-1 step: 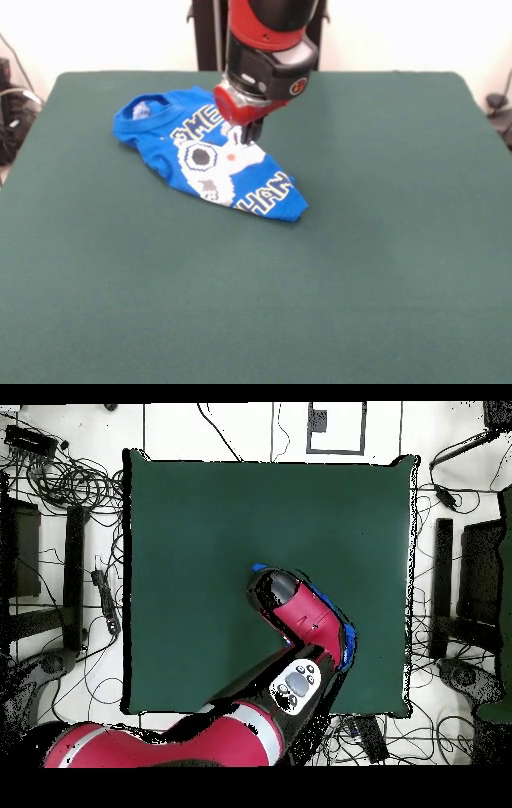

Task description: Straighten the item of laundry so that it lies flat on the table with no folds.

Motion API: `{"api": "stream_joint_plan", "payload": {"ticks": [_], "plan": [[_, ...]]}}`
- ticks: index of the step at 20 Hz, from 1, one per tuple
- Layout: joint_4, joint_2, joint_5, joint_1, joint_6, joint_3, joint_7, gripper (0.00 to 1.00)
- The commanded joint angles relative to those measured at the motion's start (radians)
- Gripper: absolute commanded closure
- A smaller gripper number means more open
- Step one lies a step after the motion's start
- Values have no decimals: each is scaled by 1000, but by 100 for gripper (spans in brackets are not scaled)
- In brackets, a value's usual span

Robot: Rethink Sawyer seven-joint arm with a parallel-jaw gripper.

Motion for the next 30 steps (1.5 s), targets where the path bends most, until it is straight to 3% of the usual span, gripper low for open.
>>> {"api": "stream_joint_plan", "payload": {"ticks": [1, 12, 22, 30], "plan": [[-7, 25, 51, 39, 62, 122, 271, 100], [-23, 63, 92, 67, 28, 140, 324, 100], [19, 44, 117, 76, 4, 158, 280, 100], [12, 88, 128, 48, -62, 177, 228, 100]]}}
